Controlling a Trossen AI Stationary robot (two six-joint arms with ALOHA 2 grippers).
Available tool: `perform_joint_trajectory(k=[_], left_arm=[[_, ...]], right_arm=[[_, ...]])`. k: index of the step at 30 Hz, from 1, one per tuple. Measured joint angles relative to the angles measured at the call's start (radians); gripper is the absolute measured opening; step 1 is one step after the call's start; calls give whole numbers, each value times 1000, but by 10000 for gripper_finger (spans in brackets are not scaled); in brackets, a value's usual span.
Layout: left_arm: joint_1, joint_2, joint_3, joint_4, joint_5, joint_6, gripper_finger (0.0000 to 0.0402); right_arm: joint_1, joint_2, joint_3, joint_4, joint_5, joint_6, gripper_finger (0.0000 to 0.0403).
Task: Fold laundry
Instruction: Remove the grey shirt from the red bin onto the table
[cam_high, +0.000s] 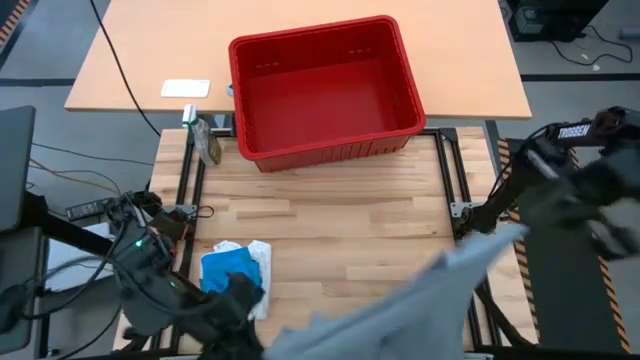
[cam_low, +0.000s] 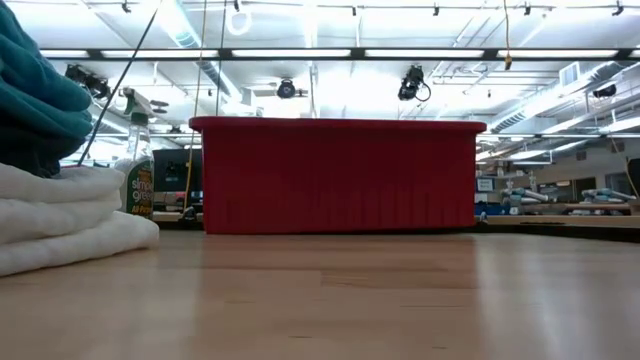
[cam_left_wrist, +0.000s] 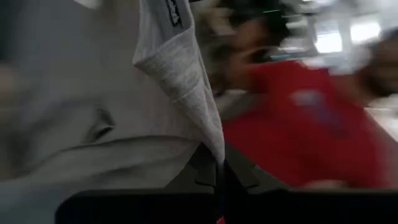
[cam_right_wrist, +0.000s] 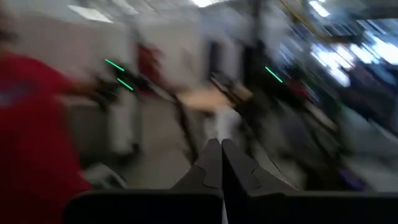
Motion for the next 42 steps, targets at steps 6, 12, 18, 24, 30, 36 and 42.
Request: perform_joint_trajectory(k=[6, 12, 18, 24, 30, 36, 42], left_arm=[[39, 6, -48, -499, -309, -212, 3], [176, 8, -212, -816, -319, -533, 2], [329, 8, -336, -820, -221, -540, 2], [512, 7, -439, -881, -178, -382, 2], [797, 7, -637, -713, 72, 40, 3], [1048, 8, -760, -596, 95, 325, 17], [1259, 5, -775, -602, 126, 491, 21]], right_arm=[[-112, -22, -53, -566, 229, 571, 1], [-273, -147, -306, -366, 144, 468, 1], [-541, -201, -540, -569, 138, 710, 0], [-826, -280, -862, -493, 38, 659, 0], [-1140, -277, -1183, -249, -165, 415, 0], [-1448, -170, -1374, 155, -379, 236, 0], [-1702, 21, -1367, 305, -494, 97, 17]])
